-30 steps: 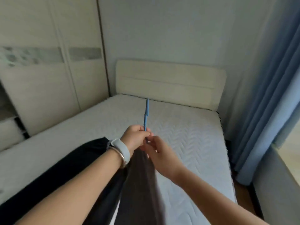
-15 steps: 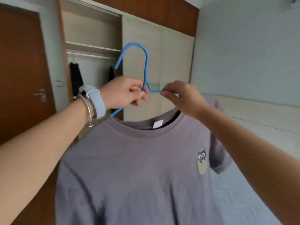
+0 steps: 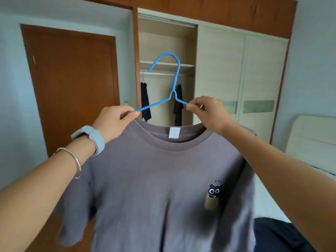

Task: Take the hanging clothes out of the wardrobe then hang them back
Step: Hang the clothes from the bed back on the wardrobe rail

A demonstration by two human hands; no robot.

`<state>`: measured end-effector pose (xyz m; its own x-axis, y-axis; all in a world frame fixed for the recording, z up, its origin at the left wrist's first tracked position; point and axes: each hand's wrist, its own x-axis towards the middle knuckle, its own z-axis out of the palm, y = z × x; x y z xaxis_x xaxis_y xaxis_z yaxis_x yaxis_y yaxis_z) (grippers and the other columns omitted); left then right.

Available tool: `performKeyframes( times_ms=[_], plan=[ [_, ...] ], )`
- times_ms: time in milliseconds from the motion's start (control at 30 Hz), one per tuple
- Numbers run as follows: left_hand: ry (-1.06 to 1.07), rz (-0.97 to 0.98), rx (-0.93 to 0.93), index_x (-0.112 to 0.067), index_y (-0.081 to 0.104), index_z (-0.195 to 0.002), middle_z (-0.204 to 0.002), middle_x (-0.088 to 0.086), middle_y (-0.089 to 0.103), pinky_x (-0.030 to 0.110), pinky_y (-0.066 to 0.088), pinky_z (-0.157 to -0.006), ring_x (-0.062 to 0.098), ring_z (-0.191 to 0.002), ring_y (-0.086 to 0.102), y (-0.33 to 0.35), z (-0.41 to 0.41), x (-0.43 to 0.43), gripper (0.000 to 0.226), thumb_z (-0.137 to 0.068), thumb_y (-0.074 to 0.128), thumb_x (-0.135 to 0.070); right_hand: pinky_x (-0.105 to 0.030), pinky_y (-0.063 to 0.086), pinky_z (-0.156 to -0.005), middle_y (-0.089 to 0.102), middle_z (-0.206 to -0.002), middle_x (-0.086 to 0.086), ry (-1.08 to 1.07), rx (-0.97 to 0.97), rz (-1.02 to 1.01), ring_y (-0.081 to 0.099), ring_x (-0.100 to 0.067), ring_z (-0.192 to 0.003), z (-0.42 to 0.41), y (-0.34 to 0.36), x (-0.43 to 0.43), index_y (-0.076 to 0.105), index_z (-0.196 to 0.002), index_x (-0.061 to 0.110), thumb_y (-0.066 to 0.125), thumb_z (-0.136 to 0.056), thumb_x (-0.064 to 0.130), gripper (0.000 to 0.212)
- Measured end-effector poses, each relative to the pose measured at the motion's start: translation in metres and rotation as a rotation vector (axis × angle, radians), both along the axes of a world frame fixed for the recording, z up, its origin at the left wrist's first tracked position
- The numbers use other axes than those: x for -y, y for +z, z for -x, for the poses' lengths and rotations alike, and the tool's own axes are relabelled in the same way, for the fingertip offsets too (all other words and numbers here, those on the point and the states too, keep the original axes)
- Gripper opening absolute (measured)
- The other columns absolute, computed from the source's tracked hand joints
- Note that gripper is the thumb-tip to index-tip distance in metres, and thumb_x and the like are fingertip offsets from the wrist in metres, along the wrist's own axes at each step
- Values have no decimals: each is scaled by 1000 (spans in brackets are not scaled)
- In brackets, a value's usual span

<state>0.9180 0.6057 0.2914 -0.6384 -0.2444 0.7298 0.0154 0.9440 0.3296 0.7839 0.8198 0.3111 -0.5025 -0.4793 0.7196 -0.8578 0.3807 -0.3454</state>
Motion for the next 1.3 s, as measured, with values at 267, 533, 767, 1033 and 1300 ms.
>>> performKeyframes(
  times_ms=[267, 533, 767, 1033, 1300],
  plan=[
    [108, 99, -52, -7, 68, -98, -82, 21, 67, 41, 48, -64, 37, -77, 59, -24, 61, 117, 27, -91, 52, -28, 0, 35, -53, 52, -65, 12, 176, 129, -9, 46, -3, -60, 81, -23, 132, 69, -85, 14, 56, -91, 26, 18],
    [342, 405, -40, -19, 55, -126, -134, 6, 53, 43, 41, -96, 28, -121, 47, -45, 158, 232, 42, -89, 43, -37, -30, 41, -62, 58, -73, -13, 258, 41, -80, 46, -22, -67, 179, -15, 287, 65, -94, -3, 48, -95, 24, 31],
    [153, 545, 214, -18, 70, -97, -91, -1, 70, 30, 55, -73, 18, -83, 66, -104, 239, 308, 37, -86, 41, -37, -29, 41, -63, 50, -65, 2, 276, -17, -82, 47, -21, -65, 245, -21, 409, 52, -75, 15, 48, -94, 26, 22],
    [198, 489, 310, -19, 58, -116, -118, 0, 60, 39, 37, -90, 25, -113, 49, -116, 321, 444, 41, -92, 36, -45, -40, 49, -79, 68, -93, -14, 120, -25, -73, 59, -29, -86, 312, -49, 531, 66, -93, 2, 50, -93, 24, 27],
    [-131, 453, 289, -14, 67, -100, -98, 3, 67, 28, 34, -79, 23, -94, 57, -106, 404, 561, 28, -92, 48, -33, -20, 32, -58, 60, -82, -3, -101, 82, -71, 49, -17, -75, 388, -59, 602, 67, -94, 4, 50, -94, 24, 27]
  ],
)
